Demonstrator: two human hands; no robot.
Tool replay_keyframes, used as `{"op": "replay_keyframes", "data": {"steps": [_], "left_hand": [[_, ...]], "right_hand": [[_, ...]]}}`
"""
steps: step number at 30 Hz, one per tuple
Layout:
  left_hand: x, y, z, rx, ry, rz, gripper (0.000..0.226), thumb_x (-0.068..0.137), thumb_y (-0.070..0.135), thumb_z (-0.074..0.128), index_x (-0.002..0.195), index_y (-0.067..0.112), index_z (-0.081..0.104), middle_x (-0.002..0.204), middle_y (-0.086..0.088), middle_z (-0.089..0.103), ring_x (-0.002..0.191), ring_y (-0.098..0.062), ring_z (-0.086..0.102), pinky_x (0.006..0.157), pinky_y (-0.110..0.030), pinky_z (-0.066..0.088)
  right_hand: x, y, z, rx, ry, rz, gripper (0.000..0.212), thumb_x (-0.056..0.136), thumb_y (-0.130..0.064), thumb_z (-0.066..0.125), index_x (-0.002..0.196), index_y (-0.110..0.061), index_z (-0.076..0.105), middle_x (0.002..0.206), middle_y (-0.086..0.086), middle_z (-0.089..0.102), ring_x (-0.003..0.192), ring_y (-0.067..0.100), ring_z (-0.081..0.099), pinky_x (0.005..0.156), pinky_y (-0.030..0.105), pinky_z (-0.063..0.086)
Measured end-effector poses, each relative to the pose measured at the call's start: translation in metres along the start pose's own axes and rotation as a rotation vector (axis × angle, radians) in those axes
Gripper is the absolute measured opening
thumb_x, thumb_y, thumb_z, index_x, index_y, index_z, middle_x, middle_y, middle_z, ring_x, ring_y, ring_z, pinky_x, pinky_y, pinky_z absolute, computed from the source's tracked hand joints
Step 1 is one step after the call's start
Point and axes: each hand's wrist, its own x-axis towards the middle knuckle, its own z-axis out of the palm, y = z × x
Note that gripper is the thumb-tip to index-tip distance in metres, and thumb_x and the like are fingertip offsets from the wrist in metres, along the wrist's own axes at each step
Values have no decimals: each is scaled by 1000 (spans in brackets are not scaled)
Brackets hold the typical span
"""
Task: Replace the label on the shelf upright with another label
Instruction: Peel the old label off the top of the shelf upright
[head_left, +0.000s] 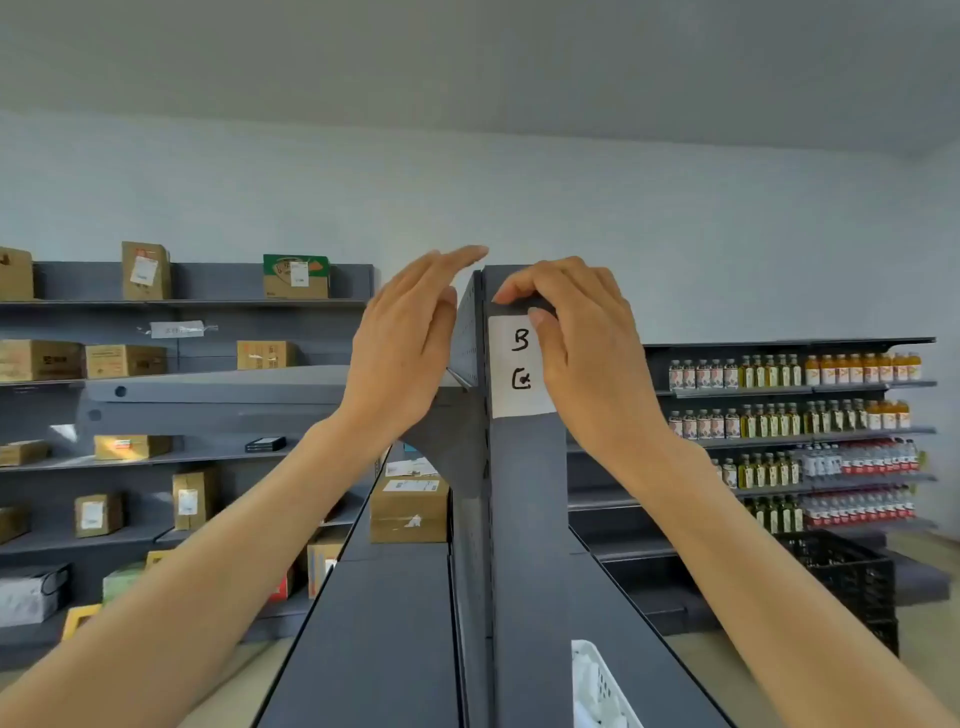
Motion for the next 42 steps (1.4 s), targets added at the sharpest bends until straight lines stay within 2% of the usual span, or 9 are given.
{"op": "replay_keyframes", "data": {"steps": [3,9,13,17,26,32,36,39,42], "left_hand": [[1,-4,4,-78,23,6,43,100,7,35,135,23,54,129,2,61,121,-12,54,102,-37,44],[1,-11,5,-96,-10,1,42,100,7,36,135,23,52,131,5,58,119,-10,53,101,-21,40],[2,-9,6,-93,-18,14,42,98,9,36,134,21,51,132,5,57,122,-13,52,101,-32,43],[0,-9,6,-126,-28,-13,44,96,7,36,135,24,50,134,7,56,127,-13,49,105,-36,41],[0,-7,6,-89,-36,-28,43,98,6,38,135,24,48,134,7,55,126,-14,48,104,-33,40],[-1,-5,6,-79,-31,-27,46,98,4,39,136,27,47,136,9,54,127,-11,46,102,-25,36],[-1,-6,5,-96,-33,-28,48,97,3,40,137,28,47,136,10,53,126,-8,45,100,-19,34],[-1,-7,5,-91,-41,-32,47,97,3,39,137,28,47,137,10,53,126,-8,44,99,-12,32],[-2,-6,5,-93,-41,-42,48,97,3,39,138,27,47,138,9,52,128,-9,44,99,-14,32]], "right_hand": [[1,3,0,-35,1,-42,31,92,6,54,107,-18,67,109,-1,65,102,23,56,86,41,48],[9,6,1,-175,-56,-147,36,85,10,67,104,-20,68,104,0,63,95,23,57,75,38,51],[18,4,-4,-283,-152,-214,38,85,8,68,107,-24,64,102,-1,59,94,22,55,68,33,51],[23,1,-9,-338,-219,-234,33,88,5,65,106,-22,61,99,1,56,91,21,52,62,27,40],[20,0,-13,-318,-257,-184,31,91,-2,65,113,-21,57,105,0,55,96,18,48,61,25,40],[17,-3,-17,-171,-300,-94,31,90,-18,71,117,-19,56,110,-6,51,101,9,43,79,30,50],[15,-4,-10,-140,-263,-110,23,89,-9,72,109,-17,64,104,-6,55,98,9,48,80,31,52],[14,-1,-5,-164,-197,-145,27,84,2,74,103,-14,65,97,1,60,87,10,46,68,28,51],[15,2,-1,-225,-166,-199,29,82,7,74,101,-13,64,91,5,58,84,10,39,60,29,52]]}}
